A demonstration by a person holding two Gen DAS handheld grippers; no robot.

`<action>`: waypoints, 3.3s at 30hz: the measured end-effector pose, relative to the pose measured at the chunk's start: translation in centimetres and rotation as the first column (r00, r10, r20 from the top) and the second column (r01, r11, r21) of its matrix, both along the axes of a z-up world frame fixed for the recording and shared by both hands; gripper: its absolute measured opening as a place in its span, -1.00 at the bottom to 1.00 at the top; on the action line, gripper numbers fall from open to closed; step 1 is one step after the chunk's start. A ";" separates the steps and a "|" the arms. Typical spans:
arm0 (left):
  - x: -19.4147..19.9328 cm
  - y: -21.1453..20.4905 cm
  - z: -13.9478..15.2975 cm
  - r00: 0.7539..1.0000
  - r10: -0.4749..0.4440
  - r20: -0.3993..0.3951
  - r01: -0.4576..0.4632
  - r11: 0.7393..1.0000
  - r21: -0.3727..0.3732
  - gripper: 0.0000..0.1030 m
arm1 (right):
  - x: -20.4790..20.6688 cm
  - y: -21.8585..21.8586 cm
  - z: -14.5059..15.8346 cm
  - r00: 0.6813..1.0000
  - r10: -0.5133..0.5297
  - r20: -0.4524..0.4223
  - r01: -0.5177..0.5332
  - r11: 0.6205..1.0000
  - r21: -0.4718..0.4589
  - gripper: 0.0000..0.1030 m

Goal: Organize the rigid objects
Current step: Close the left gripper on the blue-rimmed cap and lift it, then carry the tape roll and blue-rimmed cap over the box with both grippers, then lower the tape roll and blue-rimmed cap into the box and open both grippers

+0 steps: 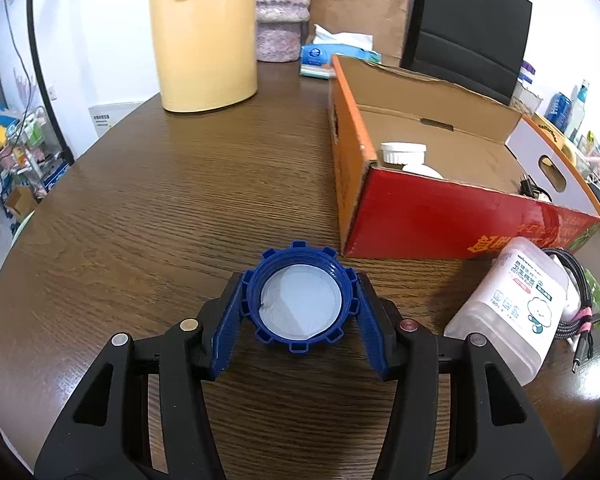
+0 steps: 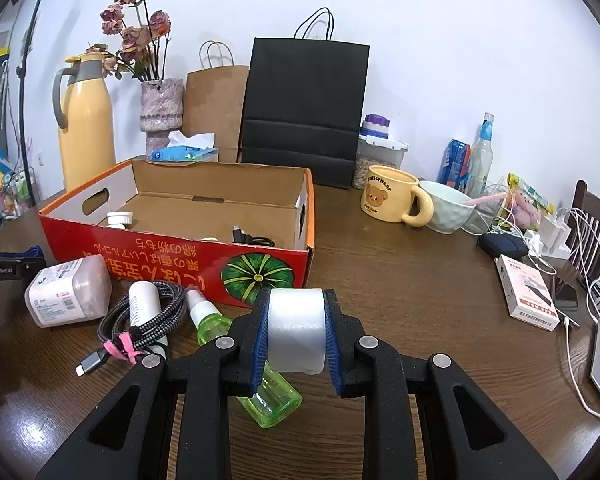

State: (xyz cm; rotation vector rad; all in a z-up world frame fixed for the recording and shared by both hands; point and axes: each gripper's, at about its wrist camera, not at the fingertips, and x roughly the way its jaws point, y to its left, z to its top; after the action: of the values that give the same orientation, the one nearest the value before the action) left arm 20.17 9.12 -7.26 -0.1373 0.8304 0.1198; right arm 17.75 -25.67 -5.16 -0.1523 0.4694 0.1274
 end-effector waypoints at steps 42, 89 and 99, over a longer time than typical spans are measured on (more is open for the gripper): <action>-1.5 -5.9 13.5 0.960 -0.161 0.231 0.149 0.986 0.068 -0.05 | -0.3 5.8 7.2 0.981 0.133 0.139 -0.139 0.990 0.035 -0.46; 7.6 -8.3 7.4 0.990 -0.081 0.119 0.069 0.993 0.100 1.00 | 10.2 5.4 2.7 0.998 0.053 -0.043 -0.044 0.984 0.172 0.77; 7.0 -8.6 7.8 0.985 -0.100 0.140 0.084 0.990 0.111 1.00 | 9.5 5.3 3.2 0.999 0.050 -0.018 -0.046 0.983 0.179 0.77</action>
State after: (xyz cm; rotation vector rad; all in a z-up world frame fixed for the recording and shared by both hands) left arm 27.14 0.47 0.57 -0.0087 0.6817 0.0651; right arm 27.24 -20.40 -1.95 0.0136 0.4746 0.2175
